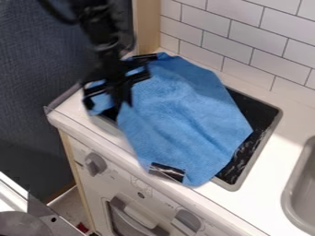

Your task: Fold the cloth from bottom left to top left.

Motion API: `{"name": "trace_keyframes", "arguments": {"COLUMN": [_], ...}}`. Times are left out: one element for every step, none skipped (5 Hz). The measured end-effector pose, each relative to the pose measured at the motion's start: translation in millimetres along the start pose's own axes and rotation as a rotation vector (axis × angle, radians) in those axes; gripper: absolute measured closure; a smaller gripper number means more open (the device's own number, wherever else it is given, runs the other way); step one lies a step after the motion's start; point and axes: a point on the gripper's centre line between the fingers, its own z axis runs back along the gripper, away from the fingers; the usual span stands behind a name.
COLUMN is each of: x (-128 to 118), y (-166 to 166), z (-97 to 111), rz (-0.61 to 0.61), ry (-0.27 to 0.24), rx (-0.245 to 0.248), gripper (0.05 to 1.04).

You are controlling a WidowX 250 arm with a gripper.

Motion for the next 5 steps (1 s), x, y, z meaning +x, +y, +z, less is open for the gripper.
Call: {"name": "trace_keyframes", "arguments": {"x": [12, 16, 21, 24, 20], "y": [-36, -76, -122, -166, -192], "z": [14, 12, 17, 9, -6], "rz": [-0.071, -0.183, -0.295, -0.399, -0.449], "ry": [-0.044, -0.044, -0.062, -0.029, 0.007], "rx": [-0.026, -0.061, -0.073, -0.126, -0.124], "gripper": [1.032, 1.032, 1.032, 1.032, 1.029]}}
